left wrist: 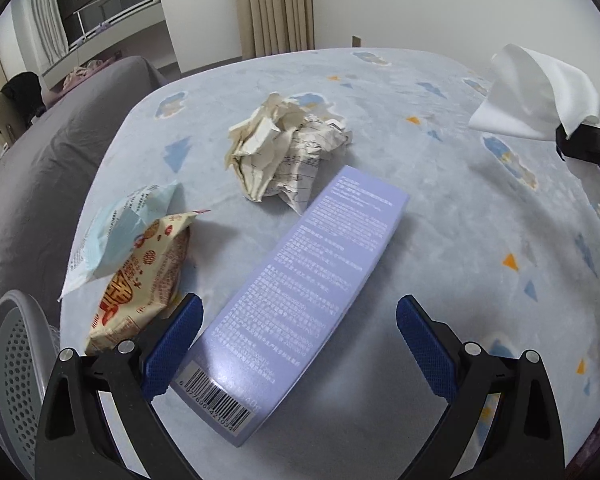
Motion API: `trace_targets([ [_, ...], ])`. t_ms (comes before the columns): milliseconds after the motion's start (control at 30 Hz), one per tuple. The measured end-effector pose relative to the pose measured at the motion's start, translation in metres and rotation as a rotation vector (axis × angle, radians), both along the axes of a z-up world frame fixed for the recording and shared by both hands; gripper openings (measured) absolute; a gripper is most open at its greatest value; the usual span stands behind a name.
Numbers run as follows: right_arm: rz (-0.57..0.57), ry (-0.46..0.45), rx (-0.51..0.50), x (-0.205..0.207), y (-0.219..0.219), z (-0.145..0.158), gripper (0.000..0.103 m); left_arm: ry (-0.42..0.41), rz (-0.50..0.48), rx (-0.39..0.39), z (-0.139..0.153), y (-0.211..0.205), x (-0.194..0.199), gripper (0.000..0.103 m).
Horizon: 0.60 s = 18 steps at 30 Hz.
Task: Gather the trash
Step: 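Grasp the lavender box with the left tool while the right tool holds the white cloth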
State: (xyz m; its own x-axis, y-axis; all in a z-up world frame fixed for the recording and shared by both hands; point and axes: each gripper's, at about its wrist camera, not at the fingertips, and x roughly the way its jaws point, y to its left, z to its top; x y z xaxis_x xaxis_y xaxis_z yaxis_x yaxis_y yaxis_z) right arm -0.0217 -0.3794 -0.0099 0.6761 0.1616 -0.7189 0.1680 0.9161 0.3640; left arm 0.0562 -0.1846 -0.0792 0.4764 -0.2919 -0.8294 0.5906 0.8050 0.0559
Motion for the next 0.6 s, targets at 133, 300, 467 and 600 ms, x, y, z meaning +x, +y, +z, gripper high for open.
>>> trace_targets([
  [133,-0.007,-0.008,0.005,-0.003,-0.005,0.002,0.027,0.029,-0.025,-0.029,0.002,-0.006,-0.012,0.095],
  [300,-0.015,-0.013,0.008,-0.007,-0.008,0.003,0.027,0.052,-0.045,-0.058,0.005,-0.016,-0.024,0.095],
  [467,-0.02,-0.013,0.011,-0.008,-0.01,0.004,0.027,0.05,0.011,-0.052,-0.001,-0.022,-0.013,0.095],
  [600,-0.019,-0.016,0.012,-0.008,-0.01,0.004,0.027,0.054,0.05,-0.031,-0.011,-0.023,-0.002,0.095],
])
